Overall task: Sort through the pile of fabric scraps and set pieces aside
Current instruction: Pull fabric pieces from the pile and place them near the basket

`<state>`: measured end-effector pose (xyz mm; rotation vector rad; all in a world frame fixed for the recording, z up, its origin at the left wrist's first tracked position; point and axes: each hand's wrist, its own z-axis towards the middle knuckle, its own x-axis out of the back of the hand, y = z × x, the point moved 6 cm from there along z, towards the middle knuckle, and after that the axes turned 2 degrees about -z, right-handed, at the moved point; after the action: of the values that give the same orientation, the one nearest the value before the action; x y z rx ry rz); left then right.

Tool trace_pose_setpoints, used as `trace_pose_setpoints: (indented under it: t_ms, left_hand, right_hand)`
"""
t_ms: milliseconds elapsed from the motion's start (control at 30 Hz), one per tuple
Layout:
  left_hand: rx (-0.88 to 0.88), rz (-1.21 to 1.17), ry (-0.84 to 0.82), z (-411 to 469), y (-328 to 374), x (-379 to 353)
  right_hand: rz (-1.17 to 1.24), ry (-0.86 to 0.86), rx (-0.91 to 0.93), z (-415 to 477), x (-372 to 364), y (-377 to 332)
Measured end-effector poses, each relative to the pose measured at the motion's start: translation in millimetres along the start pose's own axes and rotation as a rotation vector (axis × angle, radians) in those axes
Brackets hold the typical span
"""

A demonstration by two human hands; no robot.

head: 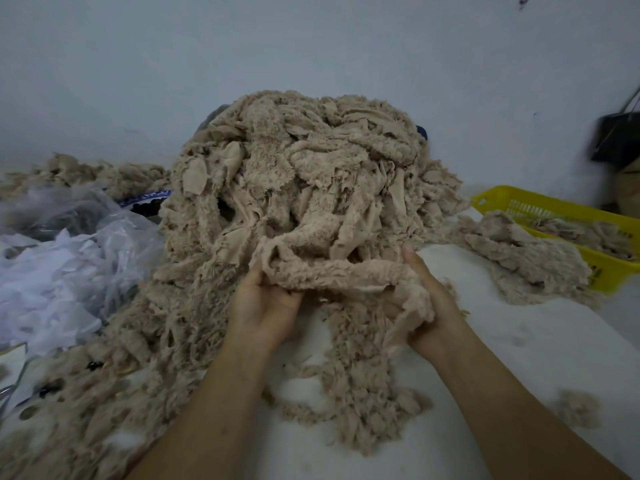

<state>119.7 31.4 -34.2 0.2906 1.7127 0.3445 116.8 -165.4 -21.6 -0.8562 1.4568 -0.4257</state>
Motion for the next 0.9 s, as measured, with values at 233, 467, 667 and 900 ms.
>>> trace_pose_setpoints:
  t_ms: [233,467,667,900]
  left_hand:
    - [0.054,0.109,-0.106,-6.8,-16.4,-8.1]
    - [0.223,0.302,-0.197,-20.4,-45.3,-17.9]
    - [0.138,0.208,-0.027,-13.0,-29.7,-13.1]
    - [0.090,0.029,0.135,-3.9,-19.1,-0.4]
  right_hand:
    - [-0.786,0.048,0.314,2.6,-4.3,0.1]
    - [-1.108,-0.079,0.290,-4.1,-26.3,22.3]
    - [-0.894,-0.121,0.166,-1.9,-21.1,26.5]
    - [-0.603,0.103,0.159,3.0,-6.3,13.1]
